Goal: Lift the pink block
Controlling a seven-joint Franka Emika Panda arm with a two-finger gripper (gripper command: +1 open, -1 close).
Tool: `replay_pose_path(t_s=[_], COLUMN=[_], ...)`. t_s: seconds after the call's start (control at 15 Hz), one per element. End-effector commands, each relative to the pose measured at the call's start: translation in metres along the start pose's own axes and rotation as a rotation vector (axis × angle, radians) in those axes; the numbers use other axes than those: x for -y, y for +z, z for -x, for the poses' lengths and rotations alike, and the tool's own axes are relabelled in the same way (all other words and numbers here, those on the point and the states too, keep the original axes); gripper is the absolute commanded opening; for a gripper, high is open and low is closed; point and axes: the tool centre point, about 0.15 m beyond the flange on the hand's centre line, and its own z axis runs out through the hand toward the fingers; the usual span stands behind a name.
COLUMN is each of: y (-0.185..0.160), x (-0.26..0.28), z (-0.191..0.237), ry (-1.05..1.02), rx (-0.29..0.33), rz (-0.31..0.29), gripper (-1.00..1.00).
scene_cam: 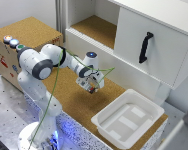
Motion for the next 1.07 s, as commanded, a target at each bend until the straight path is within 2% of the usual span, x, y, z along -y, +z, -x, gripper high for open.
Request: replay_pose_path(t_s=[0.0, 0.47, 0.73, 1.0], y=[-0.006, -0.022, -0.055, -0.087], x=[0.003, 0.014, 0.043, 0.081], z=[0.015, 0.019, 0.008, -0.026], ry=[0.028, 0.0, -0.095, -0.186], rx=[0.083, 0.077, 0.068, 0.033], rz=[0.012, 0.022, 0.059, 0.115], gripper=[-1.0, -1.0, -1.0, -1.0])
